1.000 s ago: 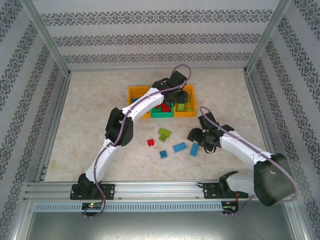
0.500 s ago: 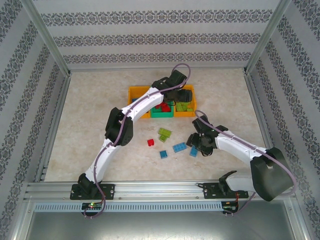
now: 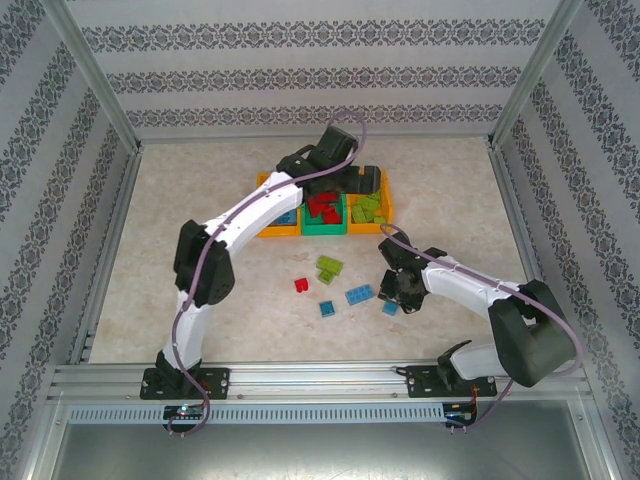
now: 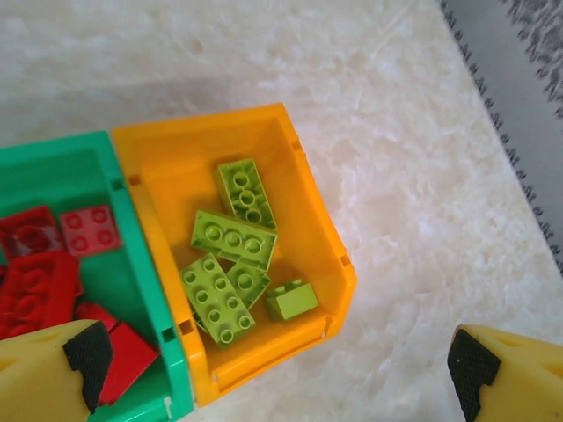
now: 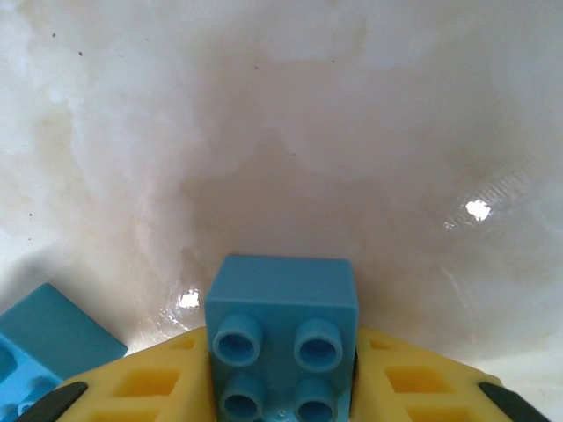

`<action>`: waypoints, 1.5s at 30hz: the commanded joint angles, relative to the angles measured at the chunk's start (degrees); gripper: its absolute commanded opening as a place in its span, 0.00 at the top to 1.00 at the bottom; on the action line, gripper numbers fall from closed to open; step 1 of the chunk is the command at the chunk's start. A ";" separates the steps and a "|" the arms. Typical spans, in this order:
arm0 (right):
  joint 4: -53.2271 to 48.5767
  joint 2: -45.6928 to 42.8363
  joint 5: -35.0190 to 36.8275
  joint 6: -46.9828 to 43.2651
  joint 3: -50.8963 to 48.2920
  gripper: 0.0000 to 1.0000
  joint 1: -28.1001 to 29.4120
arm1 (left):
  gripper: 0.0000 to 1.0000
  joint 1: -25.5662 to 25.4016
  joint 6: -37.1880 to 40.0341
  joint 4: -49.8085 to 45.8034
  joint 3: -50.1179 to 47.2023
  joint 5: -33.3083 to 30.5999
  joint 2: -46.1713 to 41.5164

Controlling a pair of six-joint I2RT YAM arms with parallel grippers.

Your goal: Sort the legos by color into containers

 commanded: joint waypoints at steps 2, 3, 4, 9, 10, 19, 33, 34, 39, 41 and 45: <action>-2.87 -0.48 3.15 -1.32 1.31 0.68 0.86 | 0.01 2.78 -0.29 9.00 -9.94 -3.78 -7.41; -3.23 -0.82 3.32 -1.40 1.72 0.69 0.93 | 0.00 3.22 -0.58 9.86 -11.65 -3.74 -8.69; -3.65 -1.23 3.73 -1.63 2.30 0.69 1.05 | 0.00 3.86 -0.90 10.46 -13.38 -3.62 -9.93; -0.86 -3.32 2.33 -3.67 6.15 0.69 1.89 | 0.01 7.26 -1.42 9.77 -20.68 -2.82 -15.28; 1.24 -3.57 0.91 -4.37 7.30 0.69 1.94 | 0.01 7.95 -1.24 10.24 -23.01 -2.82 -16.93; 14.16 7.98 -12.74 -10.14 26.64 0.70 2.85 | 0.01 14.58 -3.69 12.78 -42.01 -6.85 -30.82; 19.01 38.64 -22.57 -11.47 62.85 0.70 4.48 | 0.01 23.32 -7.26 6.68 -55.88 -9.76 -42.05; 18.33 40.37 -22.59 -11.49 65.20 0.70 4.55 | 0.01 23.42 -7.49 6.65 -56.26 -9.48 -42.09; 14.60 48.69 -20.59 -10.74 75.27 0.67 4.49 | 0.01 23.61 -7.73 6.11 -57.55 -7.67 -42.10; 14.33 50.85 -19.93 -9.99 76.74 0.66 4.24 | 0.01 23.55 -7.30 5.97 -57.99 -6.76 -42.38; 14.15 54.17 -19.85 -8.94 78.95 0.62 4.05 | 0.00 23.41 -6.50 7.03 -59.87 -3.46 -43.11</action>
